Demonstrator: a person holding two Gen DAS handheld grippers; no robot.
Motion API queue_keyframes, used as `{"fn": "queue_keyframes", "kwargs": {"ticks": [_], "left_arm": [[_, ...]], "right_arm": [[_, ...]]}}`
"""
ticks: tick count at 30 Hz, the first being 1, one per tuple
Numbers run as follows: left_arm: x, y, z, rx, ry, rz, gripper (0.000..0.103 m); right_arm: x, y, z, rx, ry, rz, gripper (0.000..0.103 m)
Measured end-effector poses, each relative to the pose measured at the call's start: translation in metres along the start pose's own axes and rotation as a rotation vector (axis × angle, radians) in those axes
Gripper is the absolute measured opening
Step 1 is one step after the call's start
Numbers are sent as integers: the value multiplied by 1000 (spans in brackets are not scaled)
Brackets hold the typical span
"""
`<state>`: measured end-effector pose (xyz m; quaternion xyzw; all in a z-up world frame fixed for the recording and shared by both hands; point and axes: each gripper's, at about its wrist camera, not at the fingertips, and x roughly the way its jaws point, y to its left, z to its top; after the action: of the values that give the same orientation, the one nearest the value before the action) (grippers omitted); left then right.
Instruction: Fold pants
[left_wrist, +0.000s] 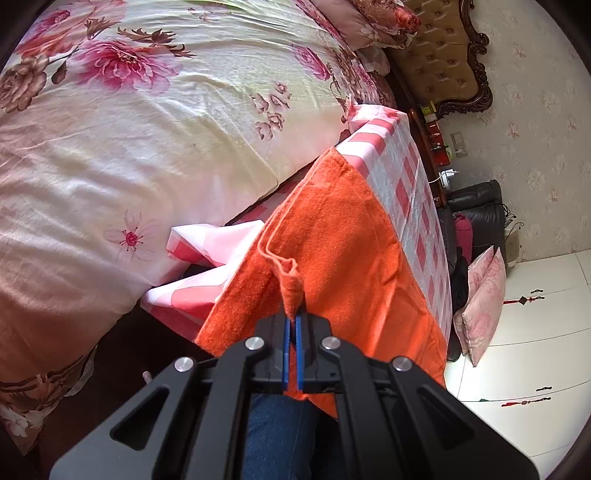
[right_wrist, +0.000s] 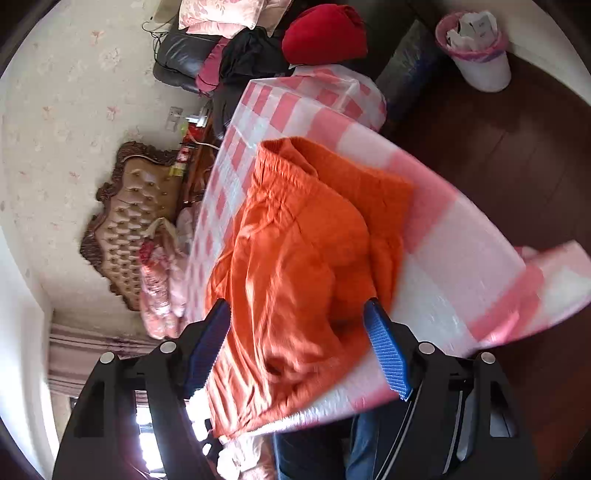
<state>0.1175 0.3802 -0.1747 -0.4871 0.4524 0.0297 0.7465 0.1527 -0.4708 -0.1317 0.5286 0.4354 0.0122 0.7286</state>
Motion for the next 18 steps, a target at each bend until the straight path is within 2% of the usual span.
{"fn": "queue_keyframes", "kwargs": {"ticks": [1,2,3,4,5,8,9,10,11,14,18], "left_arm": [[1,0,0,0,3,1,2],[2,-1,1,2,5,1,2],[2,-3,1,8,8,2,2],[1,-5,3,15,9,4,2],[-1,-9,5,27,6,4,2],[-24,-34,1,100,-38,-65,2],[-29,-40,-3,135,-54,-48,2],[-29,-42,-8,148,-57,-34,2],[-23,-38,-14,145,-33,-21,2],[-3,-11,-24,84,31,-1,2],[-5,4,-32,93,21,1,2]], "right_arm": [[9,4,5,5,12,-36,74],[16,5,9,1,20,-62,69],[20,8,12,-16,16,-87,35],[21,21,18,-76,6,-151,17],[17,27,22,-119,-6,-164,16],[-8,87,18,-454,-175,-294,15],[-13,108,8,-603,-252,-365,15],[-12,114,2,-668,-283,-404,15],[-8,112,-1,-688,-283,-427,15],[11,73,9,-580,-197,-471,15],[16,47,-2,-592,-169,-519,15]]}}
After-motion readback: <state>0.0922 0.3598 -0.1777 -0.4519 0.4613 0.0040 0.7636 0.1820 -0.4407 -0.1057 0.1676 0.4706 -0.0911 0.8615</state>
